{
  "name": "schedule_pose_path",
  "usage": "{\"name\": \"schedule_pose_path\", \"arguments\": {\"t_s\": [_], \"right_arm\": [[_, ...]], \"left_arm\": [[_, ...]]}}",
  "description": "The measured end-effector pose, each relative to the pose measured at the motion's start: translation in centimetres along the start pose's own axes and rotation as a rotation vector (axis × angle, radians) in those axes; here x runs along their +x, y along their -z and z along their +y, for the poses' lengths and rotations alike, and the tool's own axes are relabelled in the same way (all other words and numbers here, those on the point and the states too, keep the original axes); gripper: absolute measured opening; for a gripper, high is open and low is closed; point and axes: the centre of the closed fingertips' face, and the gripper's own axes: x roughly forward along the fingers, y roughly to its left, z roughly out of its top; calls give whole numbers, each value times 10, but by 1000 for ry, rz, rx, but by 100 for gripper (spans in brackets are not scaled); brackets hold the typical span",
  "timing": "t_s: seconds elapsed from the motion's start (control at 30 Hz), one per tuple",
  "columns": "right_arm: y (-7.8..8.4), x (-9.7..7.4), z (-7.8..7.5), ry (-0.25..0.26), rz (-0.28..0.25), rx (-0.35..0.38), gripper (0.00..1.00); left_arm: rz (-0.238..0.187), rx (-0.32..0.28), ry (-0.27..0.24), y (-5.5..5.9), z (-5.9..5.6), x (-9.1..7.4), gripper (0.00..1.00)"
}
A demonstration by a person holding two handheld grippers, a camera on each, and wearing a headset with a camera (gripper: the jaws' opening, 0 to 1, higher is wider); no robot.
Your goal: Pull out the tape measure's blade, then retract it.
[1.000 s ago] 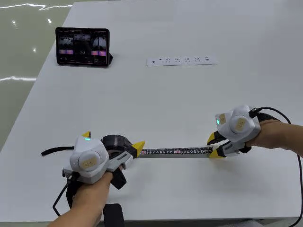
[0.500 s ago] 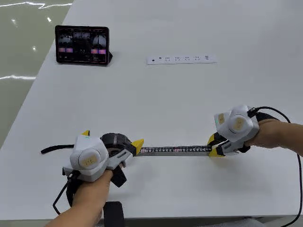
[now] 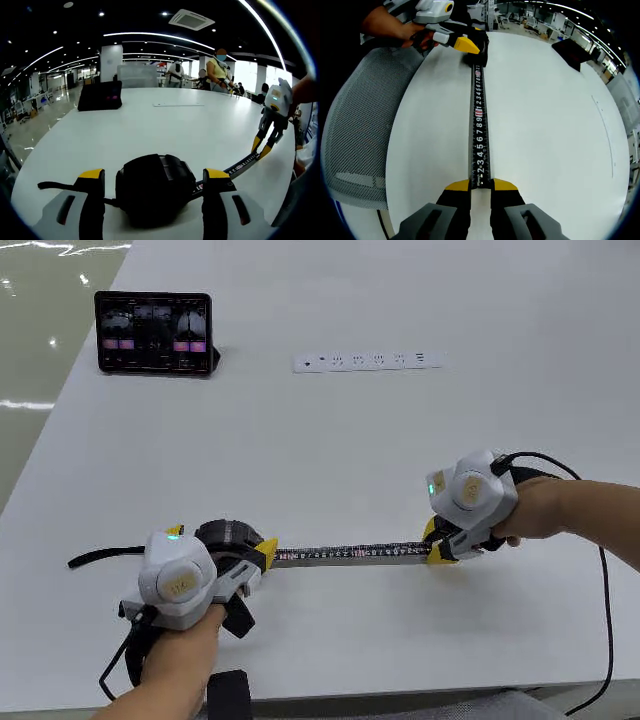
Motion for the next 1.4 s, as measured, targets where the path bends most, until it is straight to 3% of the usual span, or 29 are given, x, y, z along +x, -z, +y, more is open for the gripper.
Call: {"name": "schedule_pose_path", "arguments": {"t_s": [0.4,0.6,0.8,1.2,1.3,1.4], "right_arm": [[0,1,-1,-6,64,26,11],[1,0,-3,8,43,68,10],[0,1,-2,0,46,59,10],[-2,1,-1,3,53,72,9],[-3,1,-1,-4,39,124,9],[-3,1,-1,-6,38,113,9]], "left_arm": [[31,-19,-22,6,2,4,67],[51,-38,-24,9,2,5,63],[103,-33,-23,11,3,5,62],[108,-30,-10,11,1,5,61],[119,-30,-8,12,1,5,61],[125,-28,-10,12,1,5,61]]}}
